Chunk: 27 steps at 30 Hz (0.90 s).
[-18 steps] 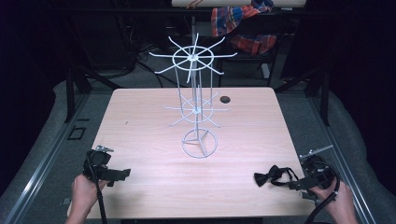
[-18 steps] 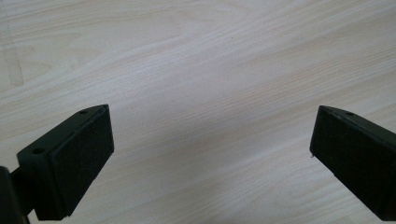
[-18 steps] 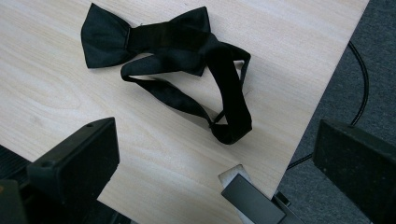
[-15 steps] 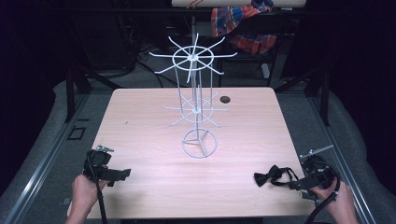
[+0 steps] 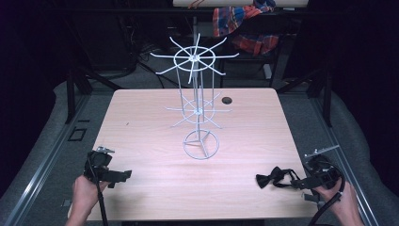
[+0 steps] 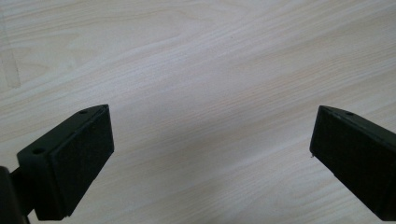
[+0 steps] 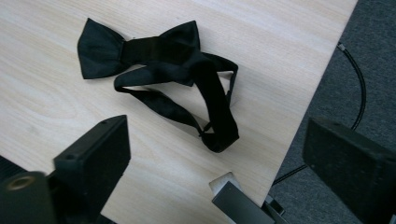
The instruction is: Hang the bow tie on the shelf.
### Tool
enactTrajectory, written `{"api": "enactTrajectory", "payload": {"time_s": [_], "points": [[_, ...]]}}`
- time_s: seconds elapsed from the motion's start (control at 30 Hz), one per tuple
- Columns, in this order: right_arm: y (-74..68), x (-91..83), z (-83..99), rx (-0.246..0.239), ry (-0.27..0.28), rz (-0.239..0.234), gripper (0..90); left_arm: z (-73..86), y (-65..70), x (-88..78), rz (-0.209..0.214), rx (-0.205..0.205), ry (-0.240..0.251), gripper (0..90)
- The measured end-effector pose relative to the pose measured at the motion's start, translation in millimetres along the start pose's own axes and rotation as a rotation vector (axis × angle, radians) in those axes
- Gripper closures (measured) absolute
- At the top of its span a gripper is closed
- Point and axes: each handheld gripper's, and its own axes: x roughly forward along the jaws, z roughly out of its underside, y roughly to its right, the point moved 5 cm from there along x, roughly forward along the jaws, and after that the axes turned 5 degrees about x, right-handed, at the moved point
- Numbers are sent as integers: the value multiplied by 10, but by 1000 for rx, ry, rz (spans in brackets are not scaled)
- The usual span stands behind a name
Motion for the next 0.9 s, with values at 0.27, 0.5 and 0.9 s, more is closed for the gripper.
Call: {"api": "enactTrajectory", "payload": {"time_s": [0.27, 0.5, 0.9], "points": [[45, 60, -24, 2, -4, 7, 327, 0, -4, 17, 1, 4, -8, 0], [24, 115, -59, 1, 10, 7, 510, 3, -1, 19, 0, 3, -14, 0], [29, 130, -65, -18, 5, 53, 862, 5, 1, 30, 3, 8, -20, 0]]}}
